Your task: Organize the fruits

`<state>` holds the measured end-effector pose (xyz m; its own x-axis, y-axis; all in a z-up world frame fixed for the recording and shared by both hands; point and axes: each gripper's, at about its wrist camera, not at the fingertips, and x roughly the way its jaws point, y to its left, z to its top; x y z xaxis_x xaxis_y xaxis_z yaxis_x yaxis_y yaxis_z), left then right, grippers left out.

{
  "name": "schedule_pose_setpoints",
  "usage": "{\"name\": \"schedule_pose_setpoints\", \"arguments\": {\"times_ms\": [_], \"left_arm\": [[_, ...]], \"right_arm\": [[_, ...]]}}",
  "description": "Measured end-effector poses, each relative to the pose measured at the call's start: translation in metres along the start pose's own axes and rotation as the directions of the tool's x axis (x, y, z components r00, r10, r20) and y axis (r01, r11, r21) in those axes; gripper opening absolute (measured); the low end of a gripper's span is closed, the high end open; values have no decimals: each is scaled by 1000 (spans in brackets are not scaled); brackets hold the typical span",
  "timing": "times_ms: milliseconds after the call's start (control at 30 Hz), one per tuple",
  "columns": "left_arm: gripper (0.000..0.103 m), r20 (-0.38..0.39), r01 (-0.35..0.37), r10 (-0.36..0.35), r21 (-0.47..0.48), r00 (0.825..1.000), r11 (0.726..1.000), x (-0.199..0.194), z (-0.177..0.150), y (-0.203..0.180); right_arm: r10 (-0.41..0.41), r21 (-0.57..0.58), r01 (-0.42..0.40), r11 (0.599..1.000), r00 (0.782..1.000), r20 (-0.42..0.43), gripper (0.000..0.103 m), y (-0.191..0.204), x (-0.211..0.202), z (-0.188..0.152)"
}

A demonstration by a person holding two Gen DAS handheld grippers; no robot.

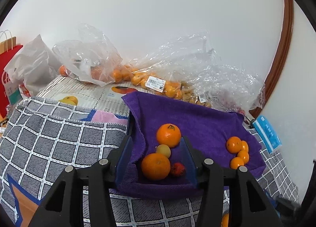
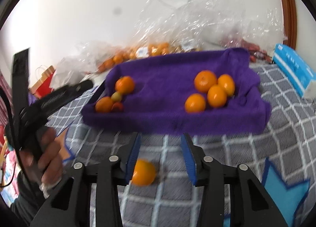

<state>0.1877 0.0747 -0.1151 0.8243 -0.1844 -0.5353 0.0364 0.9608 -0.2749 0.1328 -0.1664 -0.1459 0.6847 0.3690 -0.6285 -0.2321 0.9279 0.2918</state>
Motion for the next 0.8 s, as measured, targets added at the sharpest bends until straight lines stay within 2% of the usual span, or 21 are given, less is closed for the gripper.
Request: {"name": "schedule_pose_setpoints", "arguments": {"times_ms": [233, 300, 333, 400, 600, 700, 800], "left_arm": [[49, 8, -17, 17, 1, 1000, 1000, -2, -1, 2], [49, 5, -15, 15, -3, 1000, 1000, -2, -1, 3], [49, 8, -12, 12, -6, 1000, 1000, -3, -1, 3], [49, 14, -11, 11, -3, 1000, 1000, -4, -1, 3], [49, -7, -11, 11, 12, 1000, 1000, 1, -2, -1], [49, -11, 13, -12, 4, 1000, 1000, 0, -3, -1], [49, -8, 15, -15, 14, 1000, 1000, 1, -5, -4]], "right_arm": [[2, -36, -5, 999, 998, -66, 42, 19, 12, -19], [-27, -60, 22, 998, 997, -78, 40, 21, 19, -23], [-48, -73, 42, 996, 995, -83, 35, 22, 22, -24], [-51, -81, 45, 996, 995, -80, 35, 20, 22, -24], [-152, -78, 150, 986, 988, -13, 35, -2, 0, -18], [-203, -54, 201, 978, 978, -36, 35, -20, 4, -18], [-183, -13, 182, 983, 980, -73, 35, -32, 11, -24]]}}
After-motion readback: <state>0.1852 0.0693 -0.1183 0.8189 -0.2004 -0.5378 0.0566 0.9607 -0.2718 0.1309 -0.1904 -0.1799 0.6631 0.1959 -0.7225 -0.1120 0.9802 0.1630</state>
